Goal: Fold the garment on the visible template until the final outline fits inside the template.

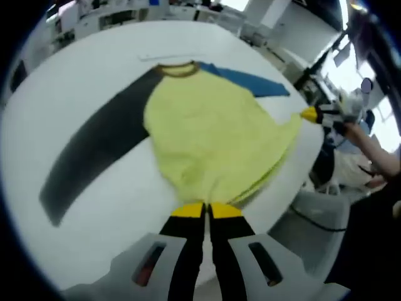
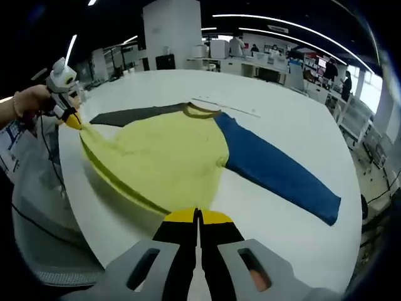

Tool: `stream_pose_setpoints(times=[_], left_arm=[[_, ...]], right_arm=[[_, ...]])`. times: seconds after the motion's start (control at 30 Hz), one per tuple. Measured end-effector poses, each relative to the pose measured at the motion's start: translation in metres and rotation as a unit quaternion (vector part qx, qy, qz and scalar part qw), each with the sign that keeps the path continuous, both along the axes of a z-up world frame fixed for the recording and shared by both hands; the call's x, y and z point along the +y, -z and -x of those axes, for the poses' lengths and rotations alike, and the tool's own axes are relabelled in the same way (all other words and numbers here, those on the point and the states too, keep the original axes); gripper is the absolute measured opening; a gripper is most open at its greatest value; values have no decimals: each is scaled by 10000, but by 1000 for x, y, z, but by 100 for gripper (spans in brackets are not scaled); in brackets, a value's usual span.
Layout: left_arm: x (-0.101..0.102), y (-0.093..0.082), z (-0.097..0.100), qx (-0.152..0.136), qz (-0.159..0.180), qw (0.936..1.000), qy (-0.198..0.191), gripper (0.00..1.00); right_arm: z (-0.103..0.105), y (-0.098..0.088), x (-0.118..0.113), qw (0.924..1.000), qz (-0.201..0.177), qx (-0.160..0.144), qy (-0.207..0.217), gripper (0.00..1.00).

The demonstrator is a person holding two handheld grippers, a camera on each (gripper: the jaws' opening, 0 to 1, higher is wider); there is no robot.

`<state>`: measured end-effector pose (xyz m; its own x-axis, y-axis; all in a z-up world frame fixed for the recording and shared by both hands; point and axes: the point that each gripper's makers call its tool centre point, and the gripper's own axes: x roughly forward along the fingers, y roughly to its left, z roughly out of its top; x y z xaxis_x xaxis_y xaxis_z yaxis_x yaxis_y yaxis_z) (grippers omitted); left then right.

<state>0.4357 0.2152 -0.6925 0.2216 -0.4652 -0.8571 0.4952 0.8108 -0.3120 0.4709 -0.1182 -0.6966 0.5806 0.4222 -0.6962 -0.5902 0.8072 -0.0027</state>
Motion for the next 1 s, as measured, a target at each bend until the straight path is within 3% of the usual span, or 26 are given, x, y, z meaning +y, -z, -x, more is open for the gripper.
stream_pose_setpoints(times=[0.17, 0.43, 0.7, 0.83, 1.0], left_arm=[[1, 19, -7, 526, -23, 9983, 246, 0], [-3, 33, -40, 530, -36, 9982, 270, 0], [-4, 49, -79, 452, 76, 9985, -309, 0], [0, 56, -97, 375, 250, 9959, -780, 0], [6, 61, -113, 309, 309, 9943, -970, 0]], right_arm=[[-22, 8, 6, 9994, 121, 174, -255, 1], [-55, 26, 5, 9976, 287, 516, -366, 1], [-82, 54, 3, 9938, 120, 1097, 101, 1], [-92, 61, 3, 9926, 36, 1186, 251, 1], [-102, 63, 0, 9930, 151, 1141, 258, 1]])
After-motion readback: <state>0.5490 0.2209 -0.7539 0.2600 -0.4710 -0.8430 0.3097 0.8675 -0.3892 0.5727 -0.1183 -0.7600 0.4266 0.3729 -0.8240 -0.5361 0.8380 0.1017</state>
